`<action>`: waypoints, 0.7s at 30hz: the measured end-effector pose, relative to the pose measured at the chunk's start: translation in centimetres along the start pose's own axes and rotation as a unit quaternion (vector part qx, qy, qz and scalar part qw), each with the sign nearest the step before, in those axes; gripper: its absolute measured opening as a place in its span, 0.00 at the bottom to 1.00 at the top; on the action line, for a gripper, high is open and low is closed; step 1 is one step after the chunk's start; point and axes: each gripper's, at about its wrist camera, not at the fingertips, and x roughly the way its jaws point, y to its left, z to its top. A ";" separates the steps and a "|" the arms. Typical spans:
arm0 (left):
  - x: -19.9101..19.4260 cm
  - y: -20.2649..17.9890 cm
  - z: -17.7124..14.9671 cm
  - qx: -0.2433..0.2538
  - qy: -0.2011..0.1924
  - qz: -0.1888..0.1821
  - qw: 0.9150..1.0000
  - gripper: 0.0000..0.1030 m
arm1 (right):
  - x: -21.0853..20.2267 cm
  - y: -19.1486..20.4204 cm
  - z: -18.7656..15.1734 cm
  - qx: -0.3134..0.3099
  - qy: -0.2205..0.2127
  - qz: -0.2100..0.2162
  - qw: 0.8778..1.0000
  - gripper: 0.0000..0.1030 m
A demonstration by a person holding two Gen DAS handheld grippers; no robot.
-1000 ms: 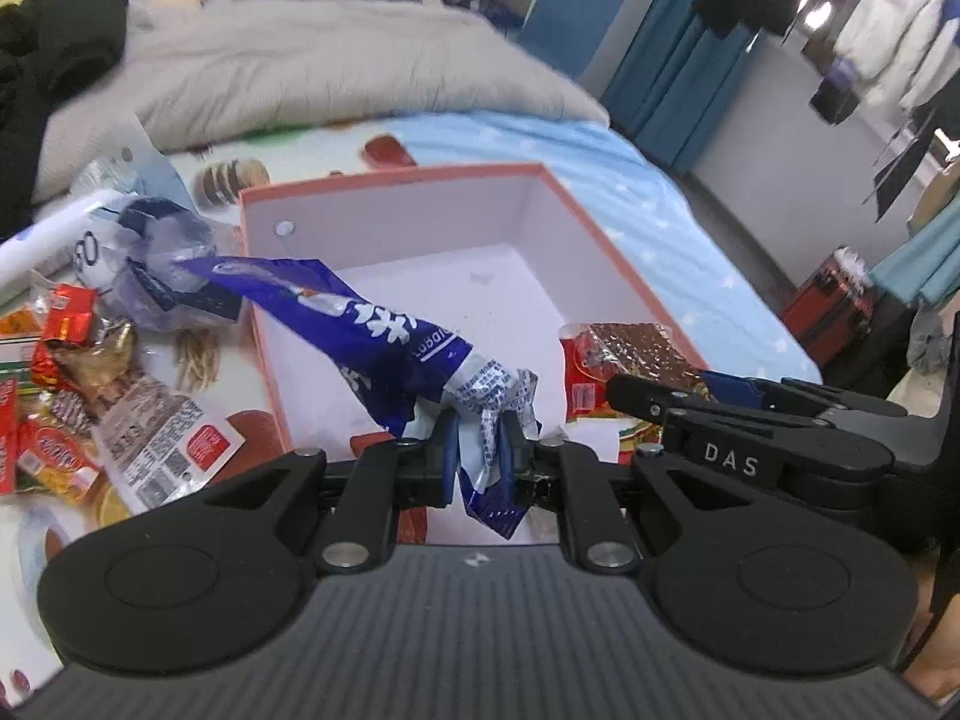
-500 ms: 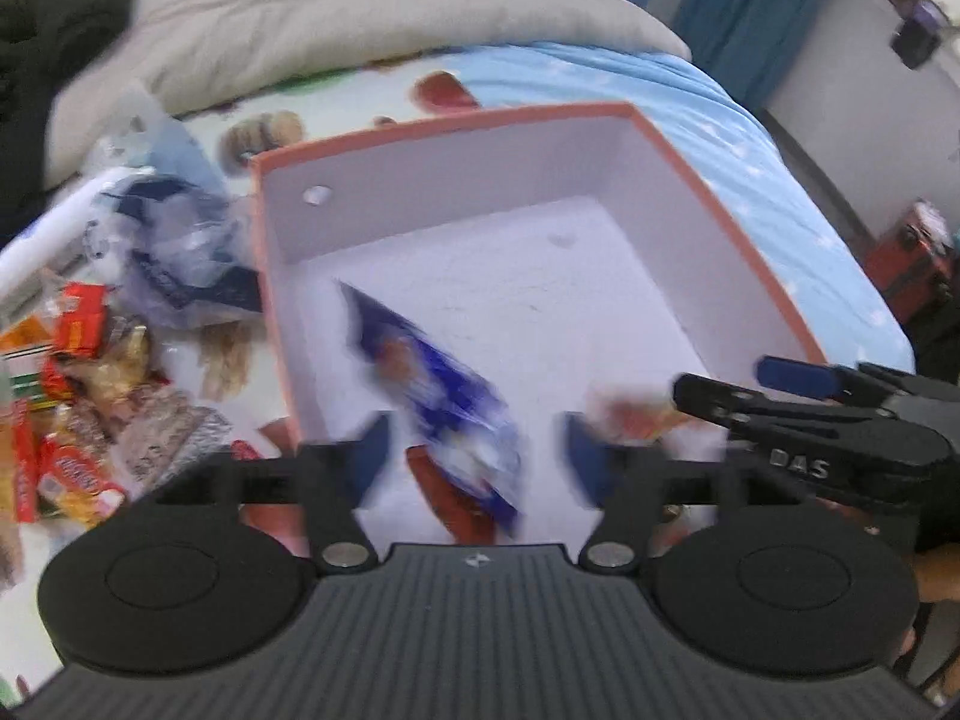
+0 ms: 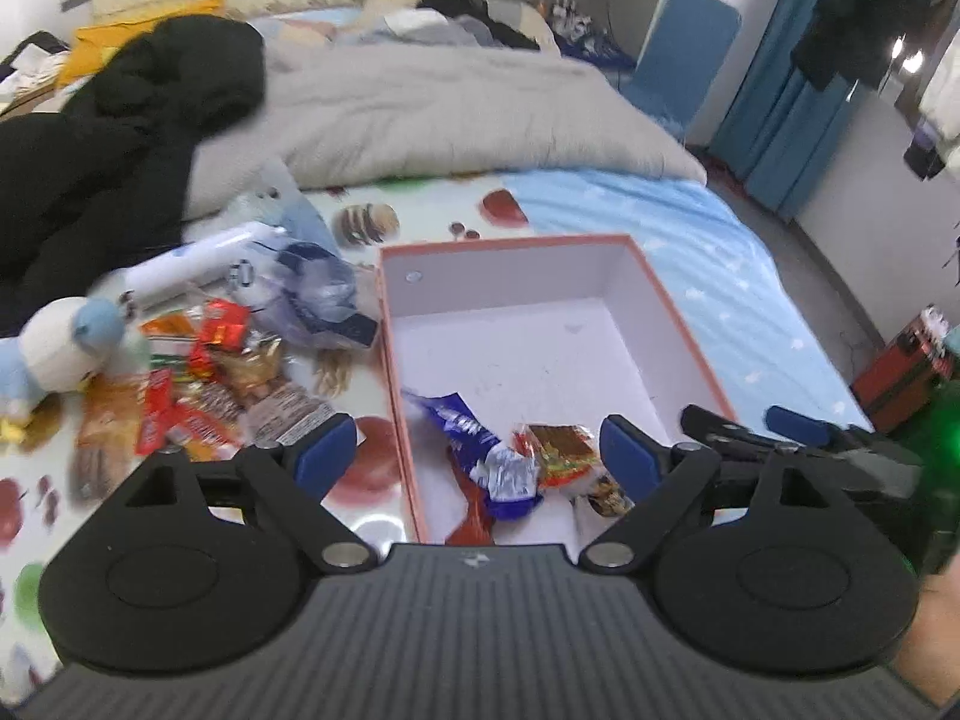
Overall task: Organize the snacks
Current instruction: 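Withdraw both tools from the box toward the snack pile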
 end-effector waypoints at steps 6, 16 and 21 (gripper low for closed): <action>-9.2 -0.4 -1.8 0.010 0.013 0.015 1.000 0.90 | -3.7 2.0 -0.7 -0.006 -0.018 0.008 1.000 0.81; -19.1 -3.0 -3.6 0.072 0.023 -0.044 0.996 0.91 | -5.6 5.4 -2.9 -0.010 -0.005 0.016 1.000 0.81; -19.9 -2.5 -3.3 0.081 0.040 -0.064 0.994 0.91 | -6.6 6.8 -3.4 -0.017 -0.005 0.021 1.000 0.81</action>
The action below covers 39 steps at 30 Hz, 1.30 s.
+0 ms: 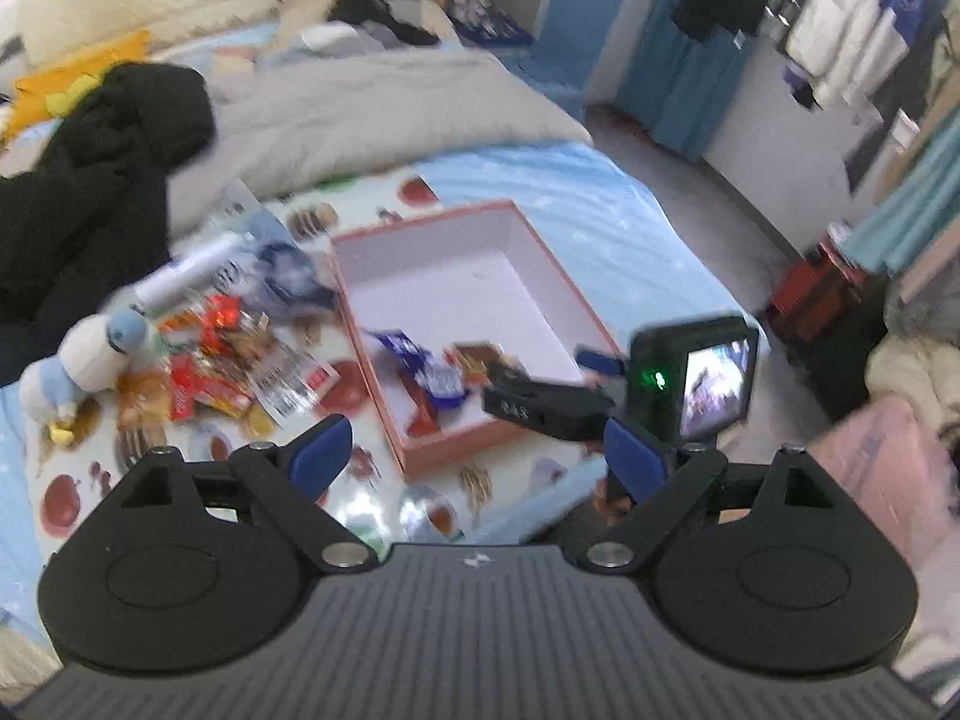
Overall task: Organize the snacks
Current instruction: 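Withdraw both tools from the box toward the snack pile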
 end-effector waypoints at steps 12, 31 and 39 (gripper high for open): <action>-0.2 3.2 -0.3 -0.051 0.008 -0.021 0.998 0.91 | 0.5 2.8 0.1 -0.024 0.009 0.013 1.000 0.81; 1.3 11.3 -1.7 -0.139 0.011 -0.005 0.990 0.91 | 2.1 8.2 -0.5 -0.062 0.027 0.054 0.996 0.81; 5.7 21.9 -2.8 -0.211 -0.017 0.045 0.976 0.91 | 4.2 10.8 -0.4 -0.078 0.034 0.082 0.993 0.81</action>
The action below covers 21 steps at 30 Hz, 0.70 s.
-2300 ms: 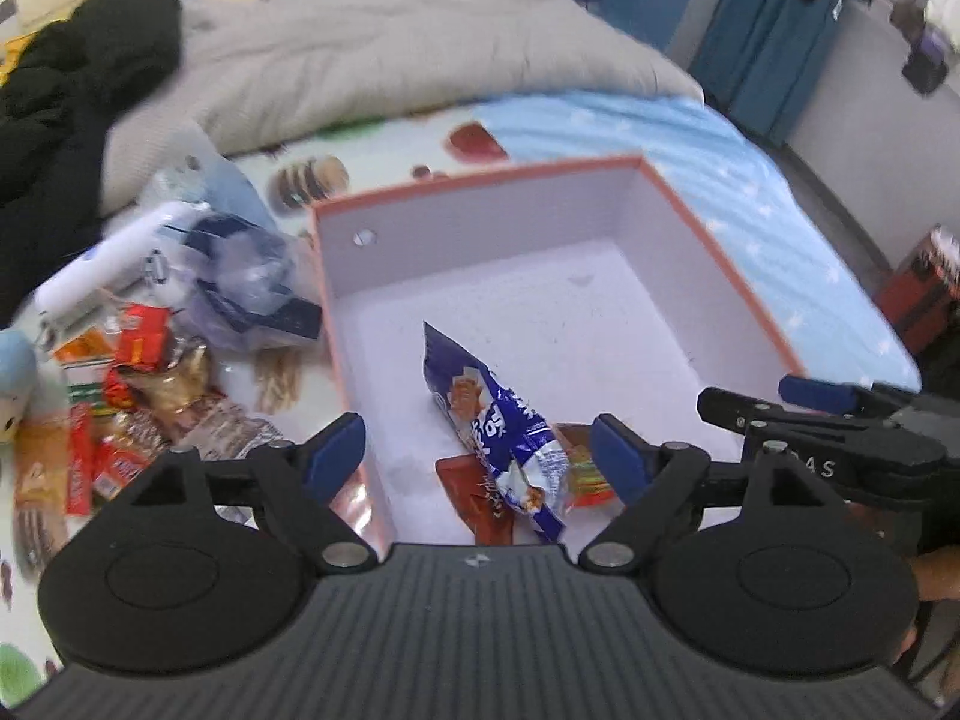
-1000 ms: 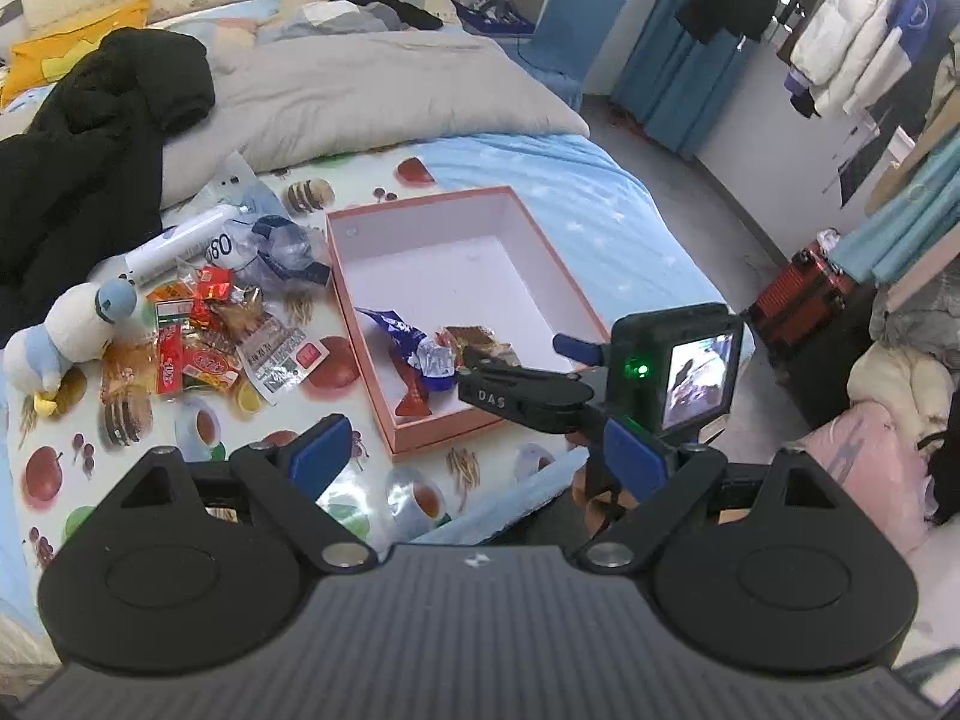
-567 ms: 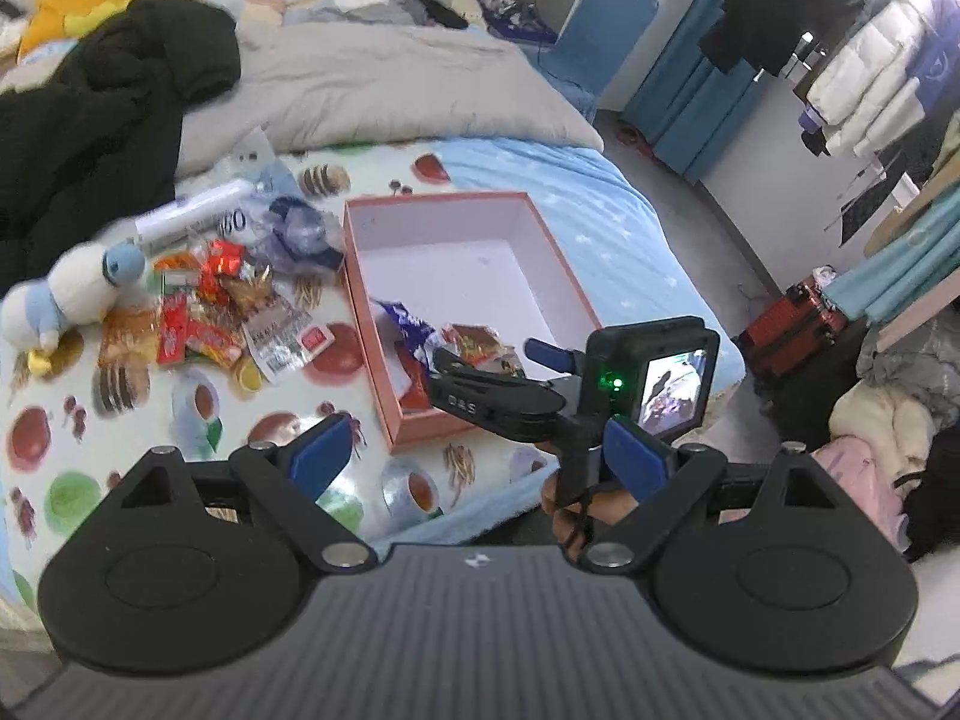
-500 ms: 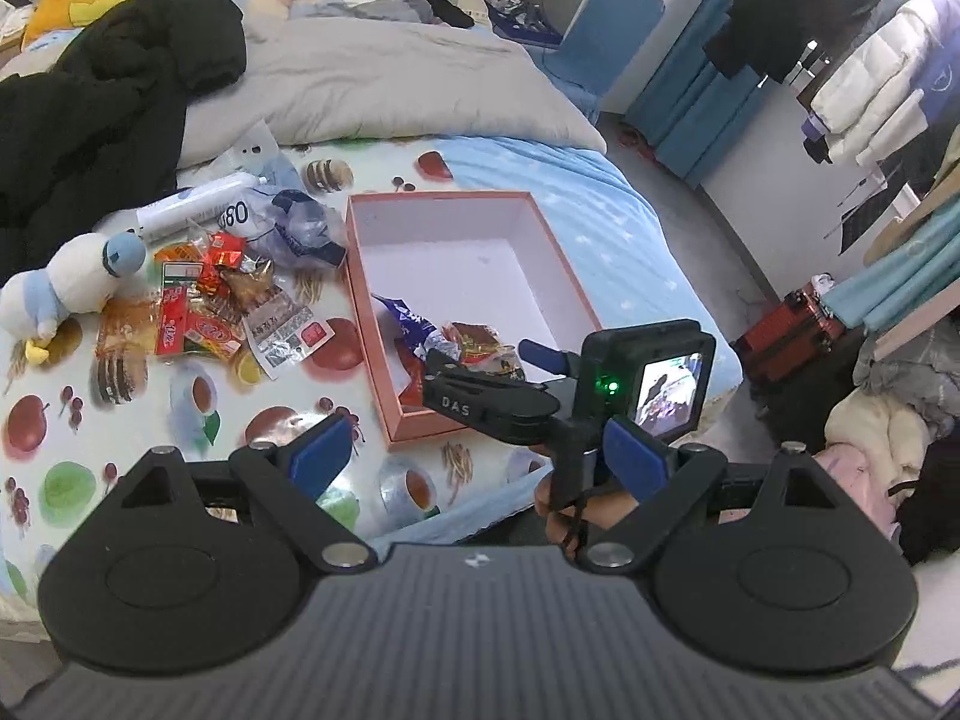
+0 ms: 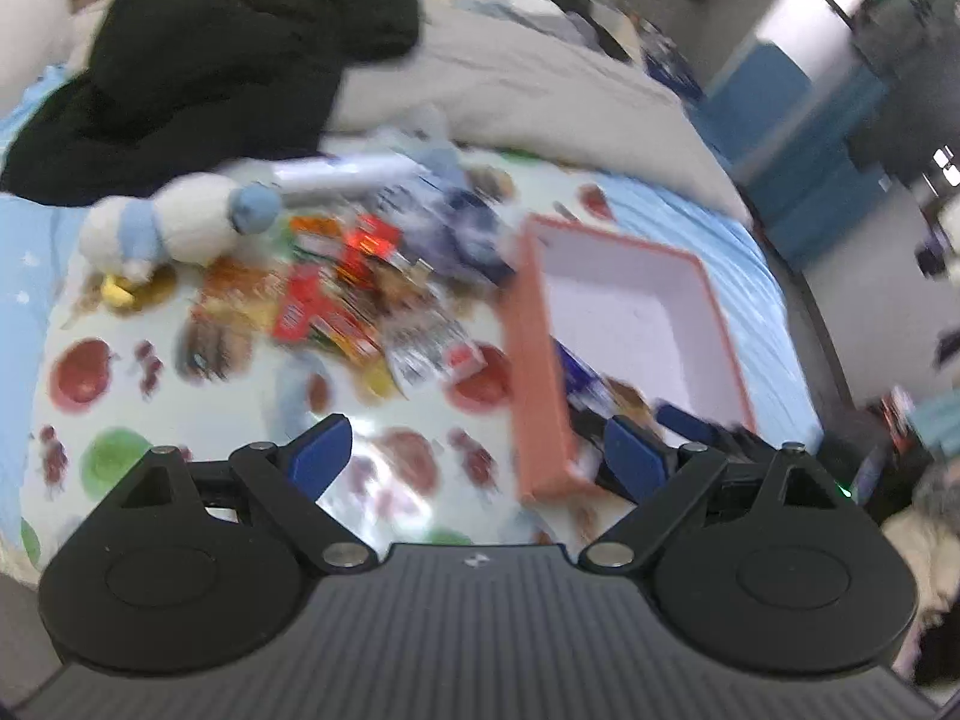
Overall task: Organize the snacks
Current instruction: 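Withdraw both tools from the box toward the snack pile, then grasp the spicy-strip packet with the left tool while the right tool grasps the gold-foil bag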
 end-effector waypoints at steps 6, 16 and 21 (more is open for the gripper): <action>6.6 8.0 2.5 -0.038 -0.026 0.042 0.998 0.91 | 3.0 2.5 1.2 -0.032 -0.006 0.032 0.999 0.80; 21.8 18.7 4.5 -0.067 -0.002 0.091 0.994 0.91 | 12.7 5.8 1.7 -0.073 0.016 0.057 0.996 0.80; 28.1 21.6 5.0 -0.037 -0.001 0.107 0.994 0.91 | 18.5 6.5 1.4 -0.087 0.020 0.040 0.995 0.80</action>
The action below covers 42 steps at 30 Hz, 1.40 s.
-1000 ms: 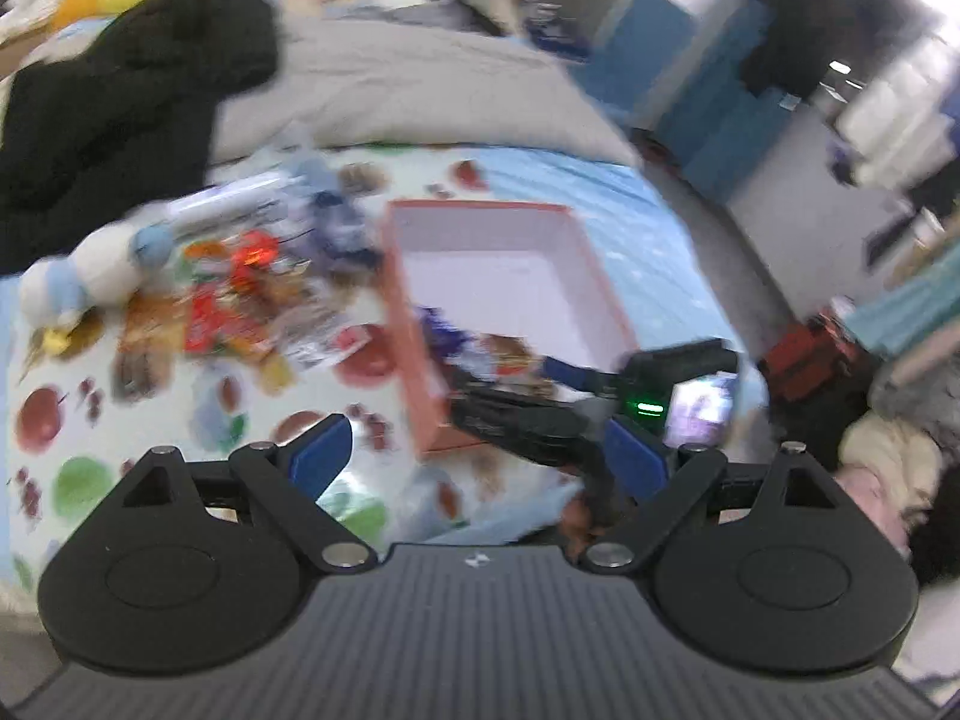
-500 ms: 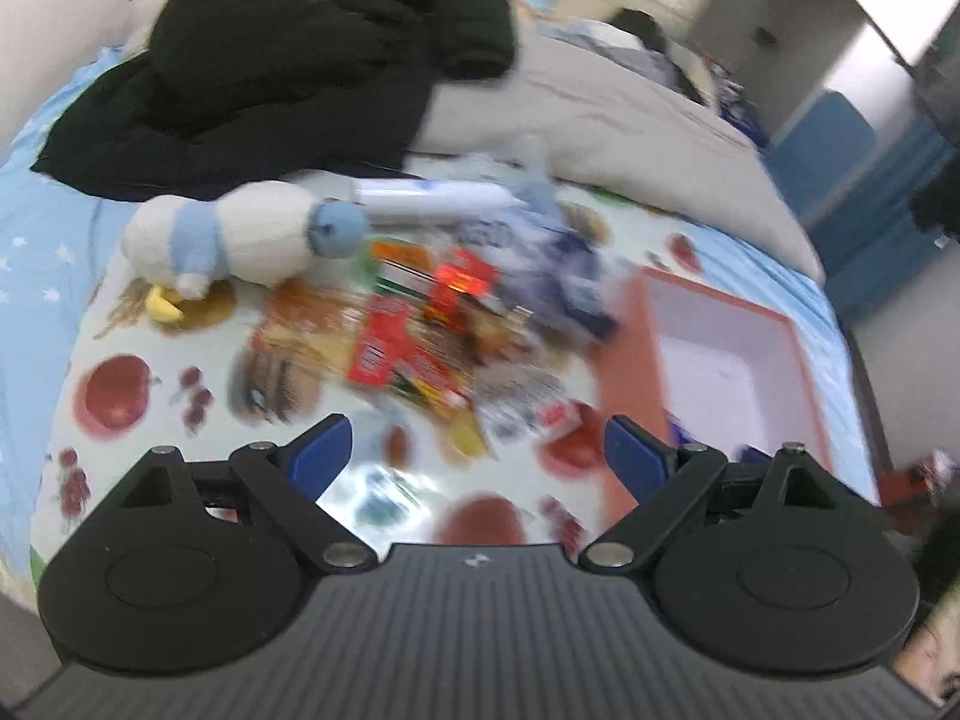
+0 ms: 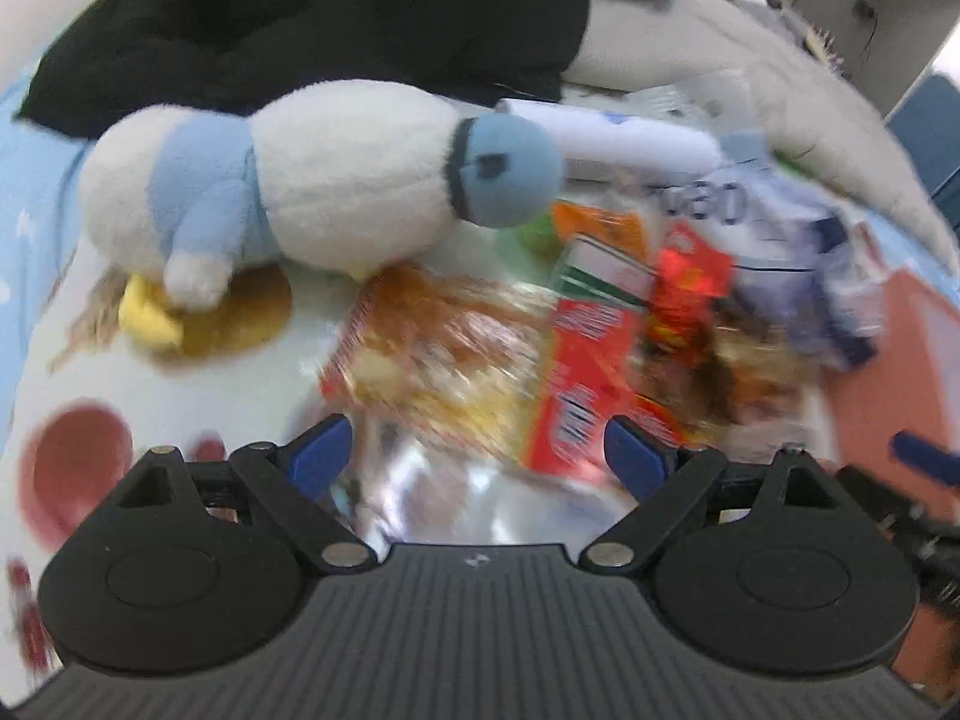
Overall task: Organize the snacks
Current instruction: 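Grasp the spicy-strip packet with the left tool while the right tool grasps the gold-foil bag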
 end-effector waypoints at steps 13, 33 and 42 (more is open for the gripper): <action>7.5 1.4 1.8 0.102 -0.037 -0.021 0.994 0.91 | 9.4 -0.5 0.6 -0.047 0.031 -0.071 0.996 0.81; 9.6 -1.4 -0.2 0.142 -0.044 -0.012 0.989 0.96 | 9.7 -0.6 -0.4 -0.017 0.045 -0.011 0.999 0.47; 7.2 -2.6 -4.4 0.142 -0.030 0.005 0.989 0.80 | 5.3 0.3 -2.3 0.001 0.033 -0.030 0.999 0.47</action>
